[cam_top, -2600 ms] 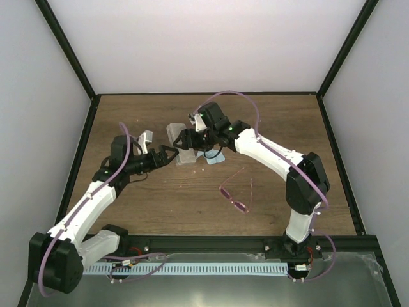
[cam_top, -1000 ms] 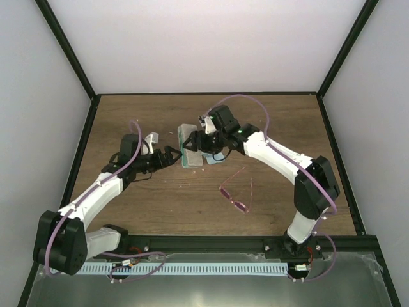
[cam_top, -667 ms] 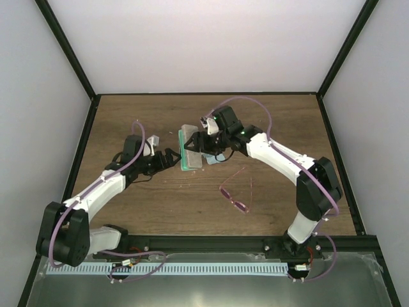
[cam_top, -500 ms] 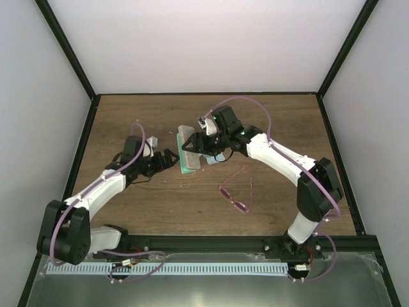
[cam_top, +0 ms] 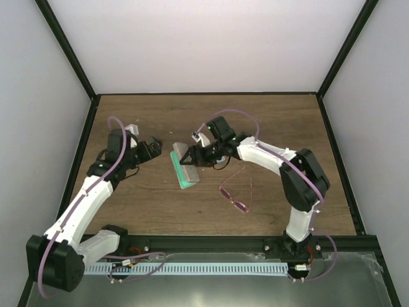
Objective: Organize the sunglasses
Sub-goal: Place the sunglasses case at the center of the board, then move the sunglasses case at the center of the board.
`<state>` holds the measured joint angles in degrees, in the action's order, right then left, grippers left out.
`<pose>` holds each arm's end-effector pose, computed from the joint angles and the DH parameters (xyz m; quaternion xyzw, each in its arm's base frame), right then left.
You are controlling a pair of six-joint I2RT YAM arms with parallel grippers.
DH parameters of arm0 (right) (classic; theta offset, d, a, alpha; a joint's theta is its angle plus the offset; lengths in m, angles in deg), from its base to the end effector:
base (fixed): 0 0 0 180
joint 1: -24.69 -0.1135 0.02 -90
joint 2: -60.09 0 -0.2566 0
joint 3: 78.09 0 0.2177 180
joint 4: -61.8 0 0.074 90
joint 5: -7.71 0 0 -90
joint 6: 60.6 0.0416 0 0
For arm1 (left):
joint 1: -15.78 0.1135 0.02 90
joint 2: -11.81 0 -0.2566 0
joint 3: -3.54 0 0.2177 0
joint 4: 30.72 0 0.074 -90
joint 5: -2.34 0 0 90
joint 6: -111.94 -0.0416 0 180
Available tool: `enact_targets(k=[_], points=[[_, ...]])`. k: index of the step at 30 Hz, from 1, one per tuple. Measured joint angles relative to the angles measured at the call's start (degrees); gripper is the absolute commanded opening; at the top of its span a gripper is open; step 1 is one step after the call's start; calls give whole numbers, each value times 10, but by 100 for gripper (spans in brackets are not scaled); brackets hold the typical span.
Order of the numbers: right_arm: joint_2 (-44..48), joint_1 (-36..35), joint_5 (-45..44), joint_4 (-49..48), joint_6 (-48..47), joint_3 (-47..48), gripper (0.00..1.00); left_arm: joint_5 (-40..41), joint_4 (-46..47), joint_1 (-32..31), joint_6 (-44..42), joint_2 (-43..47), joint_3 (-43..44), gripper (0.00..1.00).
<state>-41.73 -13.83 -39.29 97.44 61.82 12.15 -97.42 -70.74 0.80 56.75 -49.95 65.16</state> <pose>0.2615 0.2444 0.2443 -0.1796 0.8580 0.4748 0.0783 0.1954 -0.0596 0.2649 -0.1203 0.8963 -0.2467 0.3483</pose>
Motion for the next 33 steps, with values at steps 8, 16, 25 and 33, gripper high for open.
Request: enact_targets(k=[8, 16, 25, 33], points=[[-106, -7, 56, -9, -59, -23, 68, 44, -43, 10, -3, 3, -20, 100], [-132, -7, 54, -6, -94, -23, 91, 54, -66, 10, -15, 0, -27, 100], [-117, -7, -24, 39, -108, -17, 90, 38, -51, 10, -63, -22, -26, 95], [-7, -5, -151, 94, -100, 6, 87, 37, -50, 10, -183, -137, 22, 88]])
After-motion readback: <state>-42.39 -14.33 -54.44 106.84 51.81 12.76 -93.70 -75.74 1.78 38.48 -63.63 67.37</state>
